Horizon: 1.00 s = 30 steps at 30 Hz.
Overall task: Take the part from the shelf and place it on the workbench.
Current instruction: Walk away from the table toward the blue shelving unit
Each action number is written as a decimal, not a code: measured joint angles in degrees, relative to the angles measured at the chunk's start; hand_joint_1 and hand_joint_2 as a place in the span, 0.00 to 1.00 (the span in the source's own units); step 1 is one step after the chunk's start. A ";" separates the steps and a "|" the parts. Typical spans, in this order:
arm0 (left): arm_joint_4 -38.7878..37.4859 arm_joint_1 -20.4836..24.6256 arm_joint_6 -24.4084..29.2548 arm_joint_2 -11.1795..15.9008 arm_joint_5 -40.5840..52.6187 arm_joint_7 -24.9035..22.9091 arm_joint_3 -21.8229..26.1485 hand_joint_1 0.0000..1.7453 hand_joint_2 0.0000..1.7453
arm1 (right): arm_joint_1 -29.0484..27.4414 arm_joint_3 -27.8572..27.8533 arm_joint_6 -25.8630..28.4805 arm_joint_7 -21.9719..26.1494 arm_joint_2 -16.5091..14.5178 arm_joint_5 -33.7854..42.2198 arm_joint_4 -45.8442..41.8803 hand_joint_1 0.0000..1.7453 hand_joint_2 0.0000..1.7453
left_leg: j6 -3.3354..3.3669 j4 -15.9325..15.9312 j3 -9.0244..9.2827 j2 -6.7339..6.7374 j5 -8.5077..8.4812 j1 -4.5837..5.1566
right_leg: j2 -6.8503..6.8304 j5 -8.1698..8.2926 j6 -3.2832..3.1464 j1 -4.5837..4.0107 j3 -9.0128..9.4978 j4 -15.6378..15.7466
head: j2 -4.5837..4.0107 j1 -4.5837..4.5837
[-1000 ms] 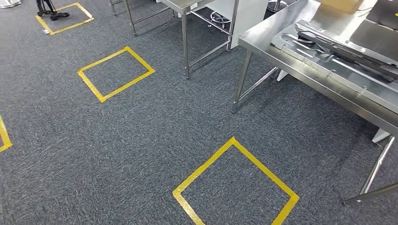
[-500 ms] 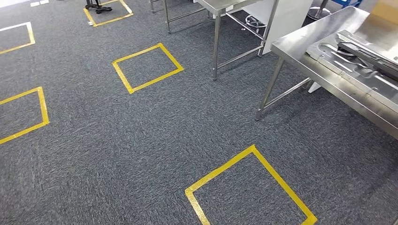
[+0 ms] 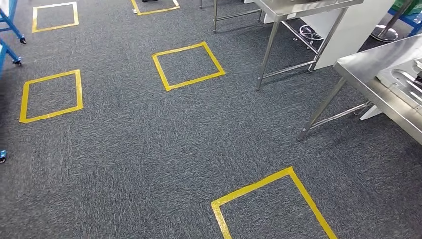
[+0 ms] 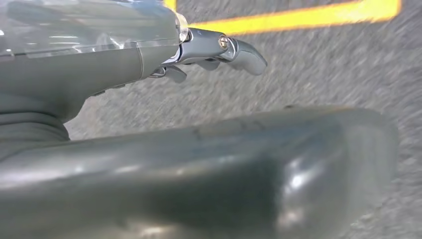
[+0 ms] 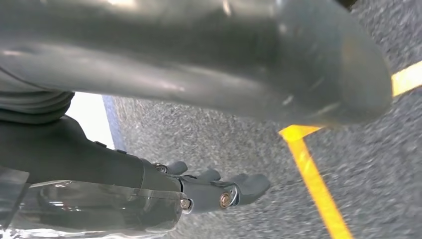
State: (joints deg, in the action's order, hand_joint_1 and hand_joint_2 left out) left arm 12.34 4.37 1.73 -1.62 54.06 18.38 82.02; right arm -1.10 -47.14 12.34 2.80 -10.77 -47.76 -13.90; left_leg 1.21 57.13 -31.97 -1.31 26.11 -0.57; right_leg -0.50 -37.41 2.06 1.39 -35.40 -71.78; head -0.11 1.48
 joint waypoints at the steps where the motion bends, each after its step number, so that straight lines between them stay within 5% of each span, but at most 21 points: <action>1: 0.01 -0.01 0.16 -0.13 0.34 0.82 -0.21 0.00 0.00 | -0.02 -0.30 0.08 0.32 0.05 0.00 -0.03 0.00 0.00 | 0.13 0.01 0.06 -0.79 0.04 0.24 | 0.24 0.01 -0.20 -0.18 -1.29 -1.91 | 0.00 0.01; 3: 0.01 -0.10 0.55 -0.63 0.99 2.40 -0.79 0.00 0.00 | -0.01 -0.91 0.18 0.87 0.17 0.01 -0.18 0.00 0.00 | 0.28 0.03 0.38 -2.52 0.12 0.67 | 0.71 3.44 -0.92 -0.59 -0.82 0.89 | 0.00 0.01; 6: 0.02 -0.09 0.52 -1.81 1.57 4.10 -1.57 0.00 0.00 | -0.02 -1.83 0.20 1.50 0.47 0.01 -0.45 0.00 0.00 | 0.16 0.14 0.56 -4.84 0.25 0.96 | 4.08 9.17 -2.56 -1.17 3.22 11.44 | 0.00 0.03; 8: 0.04 -0.17 0.00 -2.37 1.64 4.65 -1.92 0.00 0.00 | 0.09 -2.21 0.13 1.77 0.66 -0.16 -0.57 0.00 0.00 | -0.33 0.12 0.19 -6.10 0.23 0.73 | 4.98 9.45 -3.13 -1.41 4.01 13.59 | 0.00 0.04; 10: 0.08 -0.50 -0.52 -2.55 1.64 4.88 -2.25 0.00 0.00 | 0.35 -2.38 -0.04 1.69 0.63 -0.54 -0.64 0.00 0.00 | -0.92 0.03 0.01 -6.58 0.22 0.59 | 3.49 9.76 -3.40 -1.36 4.61 14.64 | 0.00 0.04; 12: 0.11 -0.65 -0.89 -2.64 1.67 4.95 -2.44 0.00 0.00 | 0.35 -2.58 -0.25 1.34 0.58 -0.92 -0.66 0.00 0.00 | -1.38 2.34 -0.99 -3.96 1.79 0.75 | 1.90 10.21 -3.75 -1.05 5.58 16.12 | 0.00 0.21; 14: 0.12 -0.51 -1.16 -2.72 1.74 4.99 -2.60 0.00 0.00 | 0.14 -2.89 -0.49 0.95 0.55 -1.11 -0.65 0.00 0.00 | -1.99 9.02 -4.35 -0.66 5.34 0.47 | 0.18 10.24 -3.94 -1.02 6.14 16.76 | 0.00 0.37; 16: 0.13 -0.48 -1.37 -2.73 1.97 5.01 -2.74 0.00 0.00 | 0.09 -3.28 -0.77 0.55 0.54 -1.19 -0.64 0.00 0.00 | -2.81 14.99 -7.62 0.33 7.34 -0.25 | -1.59 9.91 -3.77 -0.95 6.32 16.71 | 0.00 0.38; 18: 0.17 -0.71 -1.42 -2.73 2.37 4.96 -2.81 0.00 0.00 | 0.12 -3.67 -1.01 0.24 0.50 -1.36 -0.65 0.00 0.00 | -3.75 13.09 -6.83 0.95 5.03 -1.15 | -3.13 9.30 -3.18 -0.60 6.64 16.36 | 0.00 0.39; 20: 0.24 -0.83 -1.42 -2.87 2.72 4.89 -2.92 0.00 0.00 | 0.12 -4.08 -1.14 -0.03 0.46 -1.55 -0.66 0.00 0.00 | -4.65 5.82 -3.09 3.02 1.28 -1.87 | -4.45 8.34 -2.17 -0.26 7.07 15.62 | 0.00 0.43; 22: 0.32 -0.79 -1.41 -3.15 2.91 4.83 -3.14 0.00 0.00 | 0.16 -4.55 -1.17 -0.24 0.46 -1.72 -0.69 0.00 0.00 | -4.21 1.76 -1.11 4.37 -0.09 -1.93 | -5.41 7.43 -1.14 -0.32 7.35 14.81 | 0.00 0.19; 25: 0.51 -1.00 -1.36 -3.14 3.13 4.78 -3.33 0.00 0.00 | 0.53 -4.92 -1.29 -0.39 0.27 -1.92 -0.70 0.00 0.00 | -2.35 1.60 -1.30 3.05 0.15 -1.33 | -6.04 6.93 -0.14 0.07 7.86 14.74 | 0.00 -0.20; 27: 0.72 -1.07 -1.37 -2.99 3.38 4.79 -3.47 0.00 0.00 | 0.61 -5.12 -1.39 -0.48 0.05 -1.95 -0.69 0.00 0.00 | -1.45 1.43 -1.27 1.95 0.06 -1.15 | -3.83 5.12 0.12 0.43 7.18 12.76 | 0.00 -0.39; 30: 0.91 -0.95 -1.44 -2.92 3.64 4.85 -3.82 0.00 0.00 | 0.36 -5.50 -1.71 -0.52 -0.17 -1.95 -0.68 0.00 0.00 | -0.62 1.35 -1.34 0.16 0.01 -0.47 | -0.31 -0.07 -0.60 0.07 1.54 1.99 | 0.00 -0.64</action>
State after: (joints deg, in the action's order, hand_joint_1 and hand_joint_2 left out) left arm 13.25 3.42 0.29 -4.55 57.71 23.23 78.20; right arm -0.75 -52.65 10.62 2.27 -10.94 -49.71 -14.58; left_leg 0.59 58.48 -33.30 -1.14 26.13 -1.04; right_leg -0.81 -37.48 1.46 1.46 -33.85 -69.79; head -0.11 0.84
